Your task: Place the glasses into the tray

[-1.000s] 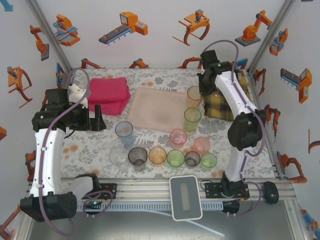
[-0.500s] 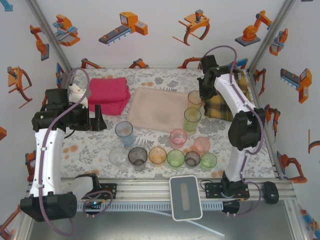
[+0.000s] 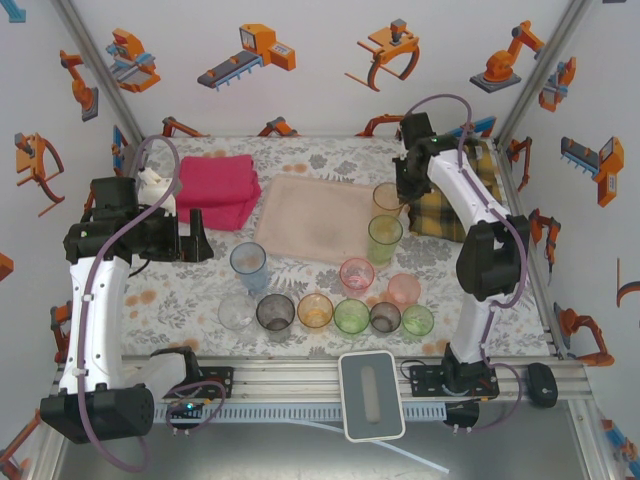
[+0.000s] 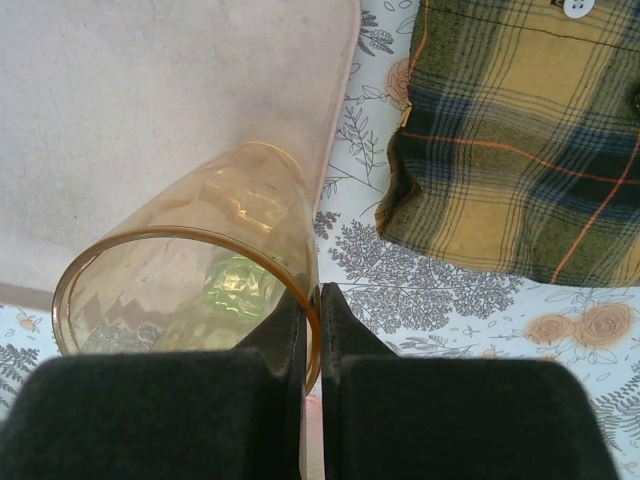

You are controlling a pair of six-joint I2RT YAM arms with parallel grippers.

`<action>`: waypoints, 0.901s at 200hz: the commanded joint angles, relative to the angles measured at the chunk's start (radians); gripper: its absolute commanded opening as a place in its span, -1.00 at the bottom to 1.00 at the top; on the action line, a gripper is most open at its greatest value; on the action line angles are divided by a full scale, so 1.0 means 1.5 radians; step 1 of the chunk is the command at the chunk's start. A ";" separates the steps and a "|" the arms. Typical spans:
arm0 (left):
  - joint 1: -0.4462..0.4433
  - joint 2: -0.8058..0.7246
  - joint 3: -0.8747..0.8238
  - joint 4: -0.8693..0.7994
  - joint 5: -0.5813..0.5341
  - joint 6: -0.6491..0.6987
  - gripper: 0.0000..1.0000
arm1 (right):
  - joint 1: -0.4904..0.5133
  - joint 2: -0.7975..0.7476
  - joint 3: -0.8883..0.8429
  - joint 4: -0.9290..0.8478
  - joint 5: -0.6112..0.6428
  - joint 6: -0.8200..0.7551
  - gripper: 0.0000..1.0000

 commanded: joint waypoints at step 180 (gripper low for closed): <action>0.008 -0.009 -0.004 -0.014 0.017 0.005 0.94 | -0.005 0.023 -0.017 0.011 -0.016 0.008 -0.45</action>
